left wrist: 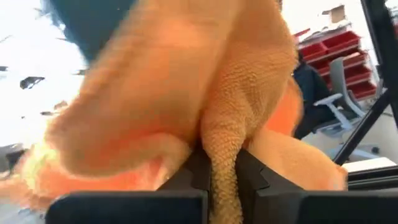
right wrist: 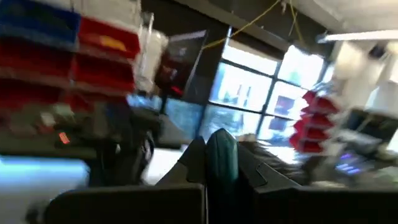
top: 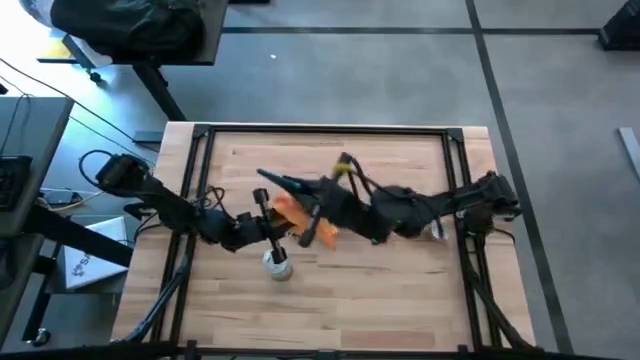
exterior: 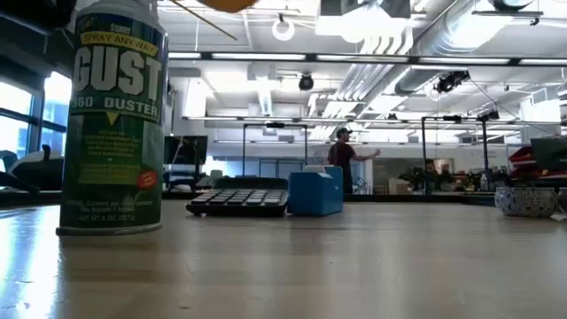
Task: Apply microfiber cloth
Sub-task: Wipe the tablet with the orange microfiber cloth
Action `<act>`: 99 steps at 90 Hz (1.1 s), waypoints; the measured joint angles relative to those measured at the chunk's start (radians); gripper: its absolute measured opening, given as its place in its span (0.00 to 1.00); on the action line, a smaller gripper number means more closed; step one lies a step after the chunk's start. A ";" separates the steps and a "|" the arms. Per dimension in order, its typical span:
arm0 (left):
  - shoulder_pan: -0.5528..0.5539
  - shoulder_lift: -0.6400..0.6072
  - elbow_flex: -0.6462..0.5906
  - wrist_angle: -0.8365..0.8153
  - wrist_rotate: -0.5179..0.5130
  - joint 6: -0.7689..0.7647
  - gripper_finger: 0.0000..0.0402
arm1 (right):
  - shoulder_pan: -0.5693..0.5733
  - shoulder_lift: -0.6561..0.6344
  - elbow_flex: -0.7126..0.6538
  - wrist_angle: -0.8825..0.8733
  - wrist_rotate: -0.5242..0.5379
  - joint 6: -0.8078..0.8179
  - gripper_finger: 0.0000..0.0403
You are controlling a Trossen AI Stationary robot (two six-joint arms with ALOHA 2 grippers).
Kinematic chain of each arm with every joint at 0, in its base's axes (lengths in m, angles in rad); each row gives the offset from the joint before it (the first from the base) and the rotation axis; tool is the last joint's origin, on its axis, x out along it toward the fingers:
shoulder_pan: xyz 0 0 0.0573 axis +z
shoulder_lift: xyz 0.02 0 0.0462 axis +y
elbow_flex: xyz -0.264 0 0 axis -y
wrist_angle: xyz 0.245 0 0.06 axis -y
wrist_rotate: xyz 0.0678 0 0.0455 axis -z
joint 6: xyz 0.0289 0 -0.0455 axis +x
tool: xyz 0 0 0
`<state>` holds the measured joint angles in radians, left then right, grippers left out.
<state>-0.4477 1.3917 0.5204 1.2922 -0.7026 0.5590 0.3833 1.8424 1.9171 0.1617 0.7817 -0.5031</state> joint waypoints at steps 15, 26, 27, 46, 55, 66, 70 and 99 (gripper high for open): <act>-0.046 -0.154 -0.090 -0.034 -0.103 -0.026 0.01 | 0.117 0.001 0.000 -0.198 0.241 -0.169 0.00; -0.065 -0.263 -0.137 -0.106 -0.151 -0.070 0.01 | 0.191 0.000 0.000 -0.475 0.376 -0.016 0.00; -0.065 -0.273 -0.138 -0.119 -0.153 -0.080 0.01 | 0.198 0.001 0.000 -0.503 0.385 0.007 0.00; -0.054 -0.405 -0.148 -0.461 -0.087 -0.396 0.01 | 0.284 0.034 0.000 -1.040 0.429 0.518 0.00; -0.021 -0.452 -0.148 -0.605 -0.036 -0.572 0.01 | 0.299 0.097 0.000 -1.230 0.375 0.707 0.00; 0.037 -0.505 -0.148 -0.745 0.040 -0.728 0.01 | 0.299 0.193 0.000 -1.331 0.298 0.793 0.00; 0.059 -0.522 -0.148 -0.778 0.062 -0.755 0.01 | 0.299 0.230 0.000 -1.338 0.268 0.791 0.00; 0.164 -0.575 -0.148 -0.821 0.180 -0.759 0.01 | 0.274 0.438 0.000 -1.288 0.130 0.784 0.00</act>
<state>-0.2841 0.8169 0.3721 0.4712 -0.5227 -0.2002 0.6570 2.2803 1.9167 -1.1259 0.9118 0.2808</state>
